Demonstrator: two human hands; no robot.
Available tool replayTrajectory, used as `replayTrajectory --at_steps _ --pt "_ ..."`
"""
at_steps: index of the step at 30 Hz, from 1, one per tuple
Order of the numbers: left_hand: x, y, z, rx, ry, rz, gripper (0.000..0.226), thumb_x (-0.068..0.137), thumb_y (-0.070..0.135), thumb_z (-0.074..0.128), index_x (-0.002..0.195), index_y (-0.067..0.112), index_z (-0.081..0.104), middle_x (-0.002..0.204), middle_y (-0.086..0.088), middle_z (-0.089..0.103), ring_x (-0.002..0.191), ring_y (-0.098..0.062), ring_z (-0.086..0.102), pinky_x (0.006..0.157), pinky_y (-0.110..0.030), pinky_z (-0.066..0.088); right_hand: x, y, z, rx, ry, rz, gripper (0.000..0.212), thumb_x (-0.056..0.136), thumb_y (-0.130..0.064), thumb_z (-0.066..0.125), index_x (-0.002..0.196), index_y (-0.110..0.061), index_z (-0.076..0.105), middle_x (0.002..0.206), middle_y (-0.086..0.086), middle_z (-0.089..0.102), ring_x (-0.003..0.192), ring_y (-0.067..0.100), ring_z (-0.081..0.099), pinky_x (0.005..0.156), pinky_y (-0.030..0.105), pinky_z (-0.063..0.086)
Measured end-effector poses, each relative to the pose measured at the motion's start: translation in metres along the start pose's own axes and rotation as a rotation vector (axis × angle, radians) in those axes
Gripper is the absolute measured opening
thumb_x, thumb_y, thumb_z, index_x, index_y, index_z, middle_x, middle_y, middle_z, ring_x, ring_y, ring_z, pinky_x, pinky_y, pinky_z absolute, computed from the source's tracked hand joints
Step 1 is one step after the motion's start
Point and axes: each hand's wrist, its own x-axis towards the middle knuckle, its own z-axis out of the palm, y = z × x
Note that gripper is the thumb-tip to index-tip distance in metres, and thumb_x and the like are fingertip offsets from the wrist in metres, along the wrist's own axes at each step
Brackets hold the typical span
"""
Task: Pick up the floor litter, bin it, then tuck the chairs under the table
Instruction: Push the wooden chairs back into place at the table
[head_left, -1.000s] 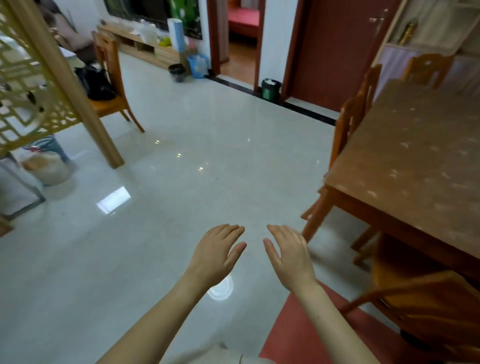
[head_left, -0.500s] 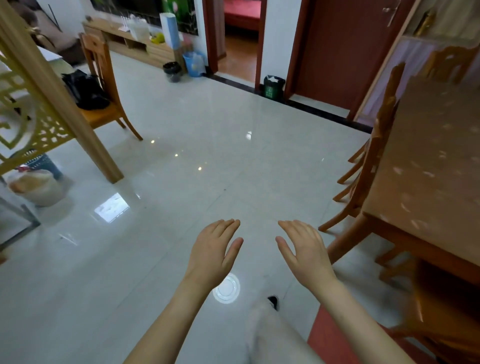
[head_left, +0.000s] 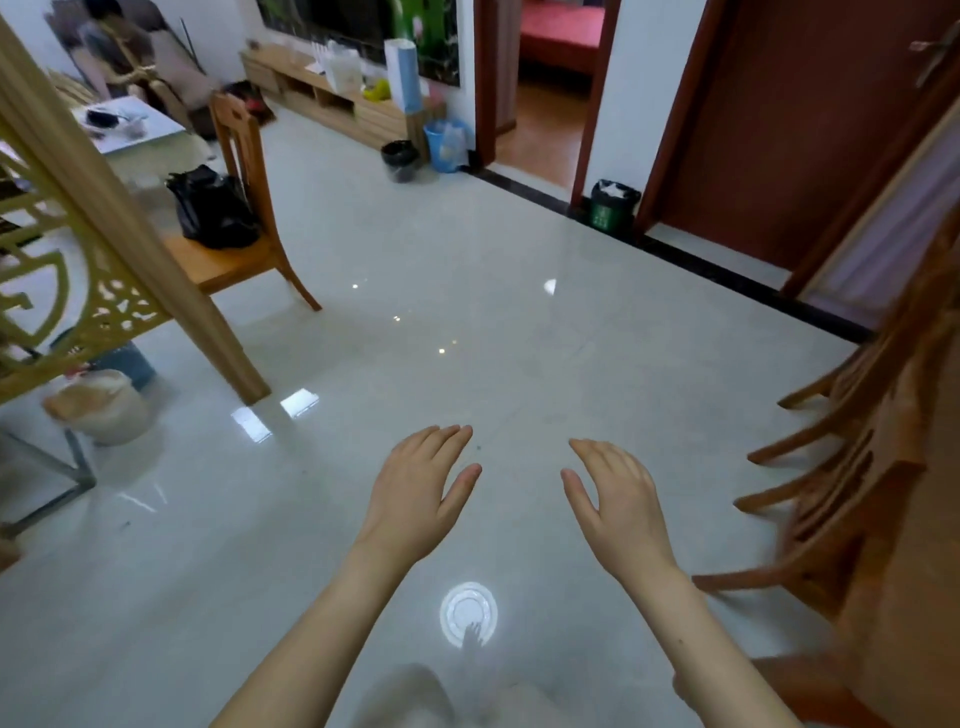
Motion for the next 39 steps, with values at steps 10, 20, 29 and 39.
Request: replayTrajectory --at_steps 10,20,29,39 --pt "0.198 -0.045 0.080 -0.079 -0.140 0.095 0.060 0.097 0.055 0.025 0.135 0.019 0.053 0.135 0.004 0.056 0.128 -0.020 0.047 0.108 -0.036 0.035 0.167 0.083 0.045 -0.086 -0.018 0.143 0.056 0.097 -0.050 0.030 0.132 -0.017 0.058 0.131 -0.003 0.060 0.126 0.019 0.050 0.111 0.038 0.033" --pt "0.504 -0.045 0.080 -0.090 -0.180 0.443 0.056 0.097 0.051 0.028 0.138 0.020 0.050 0.137 0.004 0.054 0.129 -0.020 0.044 0.108 -0.036 0.033 0.378 0.137 0.026 -0.154 0.210 0.356 0.053 0.097 -0.048 0.032 0.131 -0.016 0.058 0.130 -0.002 0.060 0.125 0.020 0.051 0.109 0.044 0.036" --pt "0.659 -0.012 0.179 -0.059 -0.372 0.581 0.060 0.099 0.054 0.020 0.141 0.021 0.046 0.141 0.004 0.051 0.134 -0.019 0.041 0.112 -0.037 0.029 0.475 0.255 0.035 -0.209 0.162 0.518 0.051 0.100 -0.047 0.033 0.130 -0.015 0.059 0.128 -0.001 0.063 0.121 0.022 0.056 0.103 0.048 0.043" --pt "0.900 0.096 0.242 -0.089 -0.323 0.569 0.059 0.099 0.054 0.022 0.139 0.021 0.048 0.139 0.005 0.052 0.132 -0.019 0.043 0.109 -0.039 0.034 0.663 0.426 -0.044 -0.185 0.174 0.556 0.055 0.099 -0.050 0.030 0.134 -0.016 0.055 0.132 -0.001 0.060 0.125 0.018 0.053 0.105 0.046 0.042"
